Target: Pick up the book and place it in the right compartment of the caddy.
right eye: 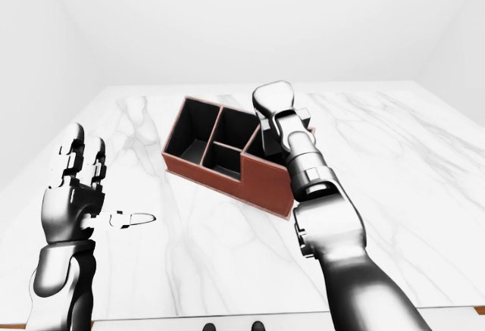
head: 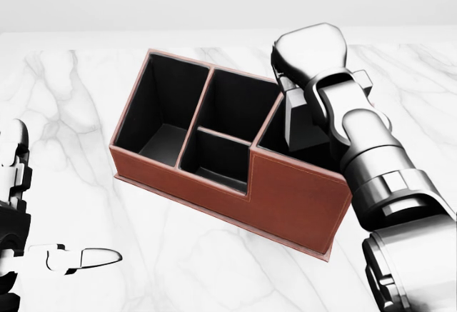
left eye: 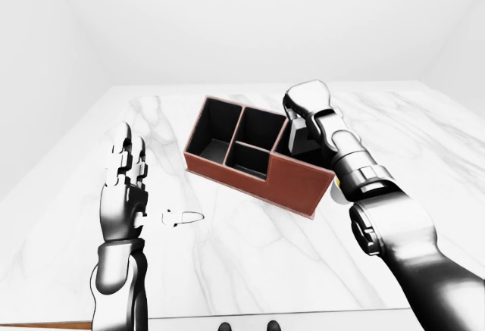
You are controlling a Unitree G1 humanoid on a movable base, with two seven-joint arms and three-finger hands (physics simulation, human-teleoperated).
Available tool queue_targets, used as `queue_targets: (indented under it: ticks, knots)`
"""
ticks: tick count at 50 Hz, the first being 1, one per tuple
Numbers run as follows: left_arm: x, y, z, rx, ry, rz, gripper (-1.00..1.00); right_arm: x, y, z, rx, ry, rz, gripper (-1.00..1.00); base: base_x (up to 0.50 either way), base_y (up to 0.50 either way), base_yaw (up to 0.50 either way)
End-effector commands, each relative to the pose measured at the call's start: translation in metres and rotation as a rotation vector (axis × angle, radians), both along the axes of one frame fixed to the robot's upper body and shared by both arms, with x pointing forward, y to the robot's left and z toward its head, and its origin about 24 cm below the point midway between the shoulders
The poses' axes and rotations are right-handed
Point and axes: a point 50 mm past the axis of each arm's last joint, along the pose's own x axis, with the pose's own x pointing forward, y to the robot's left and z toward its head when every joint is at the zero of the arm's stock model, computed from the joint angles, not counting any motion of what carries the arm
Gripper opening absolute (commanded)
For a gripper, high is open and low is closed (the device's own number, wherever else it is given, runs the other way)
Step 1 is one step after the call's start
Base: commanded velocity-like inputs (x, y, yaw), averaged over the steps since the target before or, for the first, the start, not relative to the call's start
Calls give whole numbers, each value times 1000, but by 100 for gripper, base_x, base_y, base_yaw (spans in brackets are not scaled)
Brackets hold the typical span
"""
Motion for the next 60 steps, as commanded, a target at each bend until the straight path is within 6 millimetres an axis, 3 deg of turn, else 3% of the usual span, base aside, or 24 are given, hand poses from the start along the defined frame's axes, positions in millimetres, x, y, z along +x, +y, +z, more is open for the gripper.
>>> queue_targets:
  ticks: [1, 60]
  knots:
    - [0, 0, 0, 1, 3, 2, 100, 0, 3, 4, -10, -54, 15, -100, 0, 0, 0]
    - [0, 1, -1, -4, 21, 12, 100, -2, -2, -25, 8, -17, -1, -100, 0, 0, 0]
